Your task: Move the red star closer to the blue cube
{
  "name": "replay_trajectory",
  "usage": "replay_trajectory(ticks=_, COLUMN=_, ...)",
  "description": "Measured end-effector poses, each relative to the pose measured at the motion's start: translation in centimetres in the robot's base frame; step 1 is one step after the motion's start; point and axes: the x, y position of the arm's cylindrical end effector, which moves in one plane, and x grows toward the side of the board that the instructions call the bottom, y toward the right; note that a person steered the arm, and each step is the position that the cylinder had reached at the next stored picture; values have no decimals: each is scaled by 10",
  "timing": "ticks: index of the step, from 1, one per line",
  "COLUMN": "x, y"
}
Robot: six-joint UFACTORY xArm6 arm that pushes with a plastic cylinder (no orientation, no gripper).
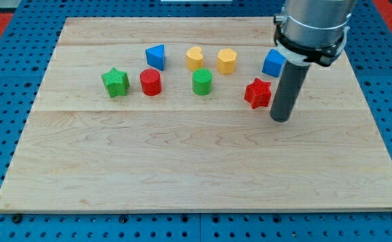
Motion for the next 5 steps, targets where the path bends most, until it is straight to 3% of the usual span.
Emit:
replay_trajectory(ticks=3, x=-54, y=-27)
replay_trajectory(ticks=4, x=-28, y=-15)
replay_trajectory(ticks=5, x=-15, y=56)
